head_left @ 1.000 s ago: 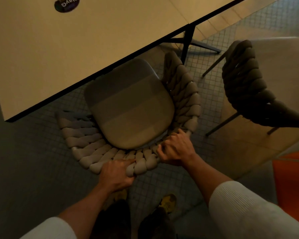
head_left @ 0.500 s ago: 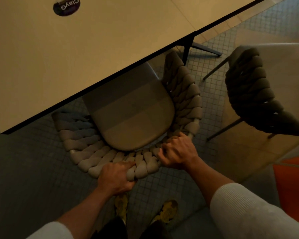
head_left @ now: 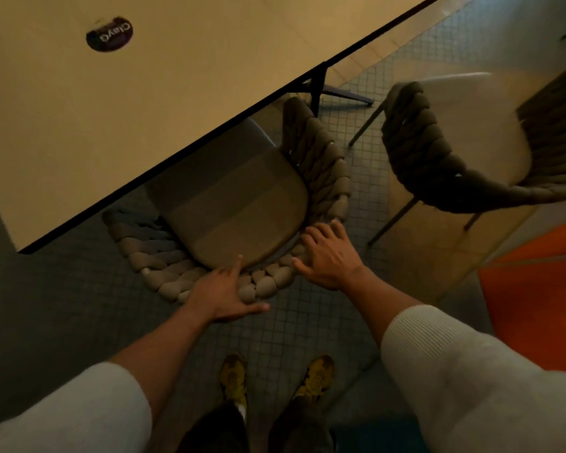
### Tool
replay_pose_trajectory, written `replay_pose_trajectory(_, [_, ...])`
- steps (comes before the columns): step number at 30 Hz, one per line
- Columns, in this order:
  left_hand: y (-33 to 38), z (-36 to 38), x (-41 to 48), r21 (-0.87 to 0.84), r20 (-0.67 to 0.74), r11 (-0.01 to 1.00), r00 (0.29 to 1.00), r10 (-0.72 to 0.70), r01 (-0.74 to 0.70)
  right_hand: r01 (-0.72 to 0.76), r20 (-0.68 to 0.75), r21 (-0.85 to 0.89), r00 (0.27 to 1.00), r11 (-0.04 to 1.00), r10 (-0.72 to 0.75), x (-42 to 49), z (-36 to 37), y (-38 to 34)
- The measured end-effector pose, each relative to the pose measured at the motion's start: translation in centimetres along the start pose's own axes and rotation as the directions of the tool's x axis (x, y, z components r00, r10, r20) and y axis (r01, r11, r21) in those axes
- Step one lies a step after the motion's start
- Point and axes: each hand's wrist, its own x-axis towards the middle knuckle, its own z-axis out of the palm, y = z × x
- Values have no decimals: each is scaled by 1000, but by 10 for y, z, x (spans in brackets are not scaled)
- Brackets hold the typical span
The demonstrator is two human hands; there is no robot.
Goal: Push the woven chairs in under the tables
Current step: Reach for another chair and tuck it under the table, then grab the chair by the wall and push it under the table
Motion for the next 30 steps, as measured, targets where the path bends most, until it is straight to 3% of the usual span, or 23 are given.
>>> replay_pose_trajectory(4, [5,-46,-35,128,-47,988,994,97,-90,-120,113,89,987,989,110,-52,-40,-10])
replay_pose_trajectory(7, [10,-73,-67,188,90,969,986,143,-158,-234,185,181,962,955,201,-97,-64,-28])
replay_pose_trajectory(9, [18,-88,-82,257,155,943,972,175,-211,-298,185,210,947,931,262,-124,-73,-37])
replay_pose_trajectory(14, [46,-122,-107,395,96,851,937,337,-347,-464,187,250,884,850,428,-188,-92,-45])
replay_pose_trajectory(20, [99,-141,-120,537,105,646,803,587,-542,-592,196,269,806,760,558,-260,-116,-27])
replay_pose_trajectory(25, [153,-153,-120,580,111,561,740,663,-590,-703,182,256,710,664,681,-313,-136,1])
replay_pose_trajectory(30, [213,-170,-119,586,130,541,729,672,-603,-733,149,232,677,640,721,-339,-157,31])
